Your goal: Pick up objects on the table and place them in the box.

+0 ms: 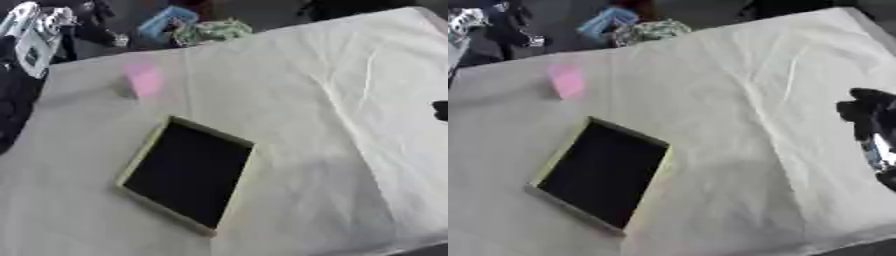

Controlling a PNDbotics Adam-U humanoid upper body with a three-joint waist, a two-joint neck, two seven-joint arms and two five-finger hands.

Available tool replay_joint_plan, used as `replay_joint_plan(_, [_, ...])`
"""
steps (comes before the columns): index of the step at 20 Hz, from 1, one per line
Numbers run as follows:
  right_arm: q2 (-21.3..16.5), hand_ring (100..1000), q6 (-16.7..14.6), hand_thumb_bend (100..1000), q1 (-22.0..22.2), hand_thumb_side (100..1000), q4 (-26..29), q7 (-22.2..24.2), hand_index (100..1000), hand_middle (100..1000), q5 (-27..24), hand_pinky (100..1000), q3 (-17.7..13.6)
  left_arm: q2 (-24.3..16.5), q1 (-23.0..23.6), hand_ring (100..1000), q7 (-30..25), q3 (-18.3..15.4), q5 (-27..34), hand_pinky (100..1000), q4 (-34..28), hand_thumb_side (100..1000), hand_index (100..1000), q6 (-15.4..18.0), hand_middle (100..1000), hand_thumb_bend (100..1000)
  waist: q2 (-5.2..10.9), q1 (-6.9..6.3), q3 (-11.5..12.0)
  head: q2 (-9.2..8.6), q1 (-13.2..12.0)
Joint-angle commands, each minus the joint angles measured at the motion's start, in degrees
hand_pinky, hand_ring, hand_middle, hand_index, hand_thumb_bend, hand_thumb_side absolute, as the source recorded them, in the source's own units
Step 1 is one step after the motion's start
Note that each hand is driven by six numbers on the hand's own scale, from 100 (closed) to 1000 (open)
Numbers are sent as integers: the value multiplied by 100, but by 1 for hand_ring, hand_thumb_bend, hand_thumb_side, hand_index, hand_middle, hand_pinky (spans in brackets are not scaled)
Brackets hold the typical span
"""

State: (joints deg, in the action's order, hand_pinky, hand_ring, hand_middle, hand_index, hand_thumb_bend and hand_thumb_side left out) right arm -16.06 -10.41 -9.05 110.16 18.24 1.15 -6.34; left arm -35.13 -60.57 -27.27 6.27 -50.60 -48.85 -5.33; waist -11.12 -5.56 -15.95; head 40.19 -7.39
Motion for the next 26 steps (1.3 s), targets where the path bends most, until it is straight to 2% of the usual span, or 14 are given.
replay_joint_plan(1, [-121,809,-10,100,-59,555,50,27,852,657,-34,805,-2,-61,-125,696,15,-83,-109,781,71,640,884,39,728,571,68,17,-13,-65,2])
replay_joint_plan(12, [-102,811,-6,100,-77,556,59,54,852,657,-48,805,5,85,-42,712,-16,-109,-438,786,348,577,887,139,736,670,22,-10,-91,-108,25])
replay_joint_plan(26, [-77,812,-1,100,-101,558,70,71,852,657,-58,804,8,210,74,694,121,-177,-669,774,599,594,882,-22,718,641,-65,-35,-185,-153,47])
